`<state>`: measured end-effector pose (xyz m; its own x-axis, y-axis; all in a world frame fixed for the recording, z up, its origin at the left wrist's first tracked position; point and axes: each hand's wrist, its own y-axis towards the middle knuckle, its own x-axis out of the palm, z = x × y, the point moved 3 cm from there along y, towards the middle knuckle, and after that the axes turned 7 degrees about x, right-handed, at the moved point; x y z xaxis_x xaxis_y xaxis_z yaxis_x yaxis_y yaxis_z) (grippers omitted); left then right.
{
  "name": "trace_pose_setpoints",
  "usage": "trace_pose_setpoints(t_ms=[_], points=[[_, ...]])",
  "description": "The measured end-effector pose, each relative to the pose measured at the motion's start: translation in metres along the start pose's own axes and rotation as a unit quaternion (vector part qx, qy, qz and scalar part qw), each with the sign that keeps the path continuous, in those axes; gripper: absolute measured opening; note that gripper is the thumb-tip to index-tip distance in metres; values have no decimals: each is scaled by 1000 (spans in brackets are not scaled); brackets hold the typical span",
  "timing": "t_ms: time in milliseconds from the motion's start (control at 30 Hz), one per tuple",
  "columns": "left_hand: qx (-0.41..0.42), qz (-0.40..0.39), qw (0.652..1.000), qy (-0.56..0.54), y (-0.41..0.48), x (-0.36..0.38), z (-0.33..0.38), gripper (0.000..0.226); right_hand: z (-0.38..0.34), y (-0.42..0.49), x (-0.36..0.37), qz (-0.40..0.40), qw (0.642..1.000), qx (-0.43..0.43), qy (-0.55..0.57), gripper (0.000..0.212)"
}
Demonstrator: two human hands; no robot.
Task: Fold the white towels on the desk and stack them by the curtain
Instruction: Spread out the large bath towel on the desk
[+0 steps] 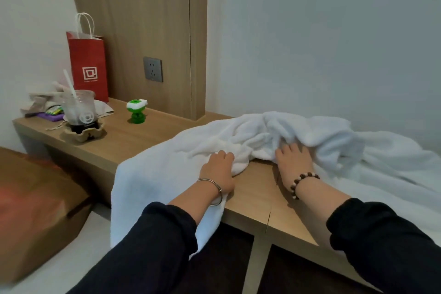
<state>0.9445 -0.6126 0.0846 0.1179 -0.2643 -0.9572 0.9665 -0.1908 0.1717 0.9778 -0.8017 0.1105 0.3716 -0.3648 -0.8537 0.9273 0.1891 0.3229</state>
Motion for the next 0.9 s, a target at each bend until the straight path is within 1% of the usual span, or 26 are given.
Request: trace_pose_setpoints(t_ms=[67, 100, 133, 167, 233, 267, 333, 367, 400, 433, 467, 500, 533, 567, 600, 633, 667, 700, 733, 767, 800, 833, 867, 900], points=[[-2, -17, 999, -51, -4, -7, -10, 75, 15, 2, 3, -34, 998, 44, -17, 41], [-9, -4, 994, -105, -7, -14, -17, 72, 22, 4, 3, -53, 997, 56, -10, 43], [-20, 30, 985, -167, -11, -23, -26, 63, 27, 4, 4, -71, 996, 55, 2, 44], [-37, 83, 970, -224, -16, -33, -35, 50, 31, 2, 4, -87, 995, 52, 18, 43], [-95, 182, 928, -312, -25, -47, -56, 29, 34, -4, 1, -87, 993, 35, 75, 35], [-124, 206, 907, -346, -29, -51, -63, 26, 35, -6, -2, -74, 990, 33, 114, 29], [-159, 200, 885, -390, -32, -56, -70, 27, 43, -3, -19, -56, 972, 71, 215, 16], [-169, 187, 880, -404, -32, -58, -70, 28, 49, -1, -26, -70, 958, 87, 263, 16], [-184, 173, 871, -421, -31, -59, -69, 28, 55, 3, -31, -111, 940, 100, 306, 21], [-205, 166, 857, -443, -29, -60, -70, 24, 63, 4, -34, -172, 919, 109, 337, 24], [-236, 154, 828, -485, -29, -60, -71, 18, 71, 4, -33, -252, 887, 112, 369, 25], [-266, 133, 787, -541, -30, -60, -71, 15, 80, 0, -32, -348, 832, 109, 418, 23], [-282, 113, 759, -577, -32, -59, -71, 23, 87, -7, -33, -437, 783, 101, 431, 18], [-270, 110, 750, -594, -30, -58, -73, 31, 90, -15, -37, -527, 746, 72, 401, 15], [-252, 127, 773, -568, -26, -59, -76, 33, 91, -19, -38, -576, 735, 35, 356, 13], [-233, 158, 822, -496, -22, -61, -79, 31, 89, -19, -41, -565, 756, 19, 329, 14], [-218, 192, 875, -387, -19, -61, -82, 28, 82, -9, -44, -497, 797, 8, 344, 15], [-200, 215, 914, -279, -17, -62, -81, 27, 76, 4, -48, -392, 836, 11, 384, 16], [-172, 203, 943, -200, -14, -60, -77, 26, 70, 16, -54, -273, 867, 17, 418, 17], [-141, 165, 967, -133, -8, -54, -76, 27, 63, 24, -61, -163, 893, 15, 419, 20], [-112, 108, 985, -72, -4, -45, -74, 30, 53, 28, -65, -91, 918, -8, 387, 23], [-95, 69, 992, -42, -3, -37, -75, 32, 40, 30, -64, -74, 934, -45, 346, 32], [-90, 54, 993, -47, -4, -30, -77, 33, 26, 30, -58, -103, 942, -85, 308, 42], [-89, 57, 991, -83, -6, -27, -81, 31, 12, 27, -50, -160, 942, -115, 273, 50]])
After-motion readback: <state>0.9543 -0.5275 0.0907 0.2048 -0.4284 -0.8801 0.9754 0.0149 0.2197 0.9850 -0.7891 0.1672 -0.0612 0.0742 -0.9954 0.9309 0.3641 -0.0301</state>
